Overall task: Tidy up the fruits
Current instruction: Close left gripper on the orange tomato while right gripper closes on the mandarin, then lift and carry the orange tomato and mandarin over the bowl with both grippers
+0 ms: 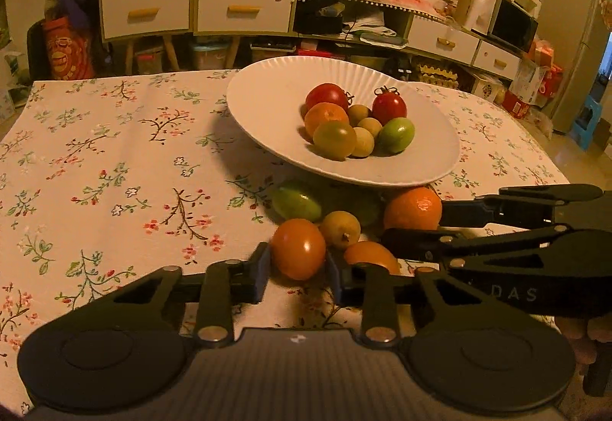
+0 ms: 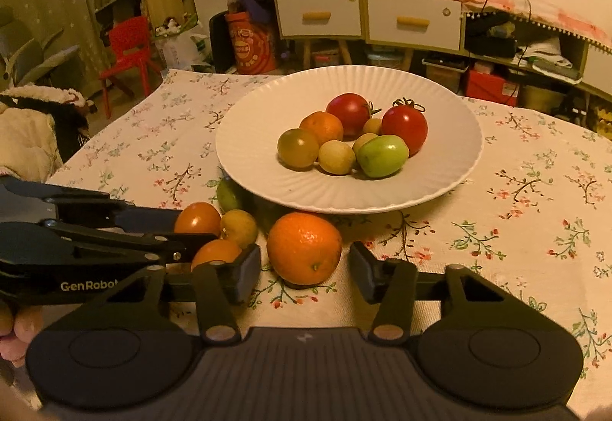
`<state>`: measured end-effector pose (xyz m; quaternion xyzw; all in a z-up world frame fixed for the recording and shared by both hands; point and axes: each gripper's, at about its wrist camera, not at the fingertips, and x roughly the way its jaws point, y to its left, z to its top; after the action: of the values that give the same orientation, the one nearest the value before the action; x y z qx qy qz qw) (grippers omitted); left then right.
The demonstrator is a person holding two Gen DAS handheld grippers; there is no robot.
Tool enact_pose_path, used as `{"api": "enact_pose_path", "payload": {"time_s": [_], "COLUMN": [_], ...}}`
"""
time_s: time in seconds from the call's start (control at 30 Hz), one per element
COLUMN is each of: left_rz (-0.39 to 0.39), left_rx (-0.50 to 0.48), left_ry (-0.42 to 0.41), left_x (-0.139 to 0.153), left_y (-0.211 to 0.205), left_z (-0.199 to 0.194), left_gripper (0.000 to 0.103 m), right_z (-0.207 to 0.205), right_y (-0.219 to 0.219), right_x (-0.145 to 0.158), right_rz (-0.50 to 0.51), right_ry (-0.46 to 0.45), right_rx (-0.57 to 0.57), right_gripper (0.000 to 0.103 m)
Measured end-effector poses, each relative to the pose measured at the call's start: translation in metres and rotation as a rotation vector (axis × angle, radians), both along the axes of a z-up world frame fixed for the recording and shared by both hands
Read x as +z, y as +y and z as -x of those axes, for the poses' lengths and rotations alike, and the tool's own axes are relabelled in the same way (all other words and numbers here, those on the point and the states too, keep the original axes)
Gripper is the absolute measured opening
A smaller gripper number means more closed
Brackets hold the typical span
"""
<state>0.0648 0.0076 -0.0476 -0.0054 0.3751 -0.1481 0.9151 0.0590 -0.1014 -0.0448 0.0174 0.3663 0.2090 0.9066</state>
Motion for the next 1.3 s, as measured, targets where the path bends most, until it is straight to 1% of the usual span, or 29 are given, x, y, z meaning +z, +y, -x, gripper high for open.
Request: {"api": "enact_pose_path", "payload": {"time_s": [0.2,0.67,1.03,1.17,1.3], "left_rz": [0.000,0.012,0.034,0.039,0.035], "left_rx": [-0.009,-0.014,-0.033,-0.039,-0.036], "left_ry": [0.001,-0.013,-0.046,-0.066,-0.089], "left_x": [0.002,0.014,0.031,0.038,0.042], "left_y": [0.001,0.006,-0.003,-0.009,-0.016], "left_z": [0.001,0.012,0.016,0.013,0.007], "left_gripper": [0.020,0.020,0.020,0.020,0.020], "right_z": [0.000,0.009,0.013,0.009,0.002], "right_y": [-0.004,-0.007,-0.012,-0.017,-0.022], "right_x": [0.001,0.010,0.027,0.033,0.035], "right_rz": [-0.019,-0.028,-0.060,-0.074,-0.066], "right_ry": [0.014,0.026,0.003,-0.013,-0.028], "right_rx": [-0.008,-0.007,-0.024,-0.043,-0.074], "right_gripper": [0.038,0.037,0.037,0.037,0.037]}}
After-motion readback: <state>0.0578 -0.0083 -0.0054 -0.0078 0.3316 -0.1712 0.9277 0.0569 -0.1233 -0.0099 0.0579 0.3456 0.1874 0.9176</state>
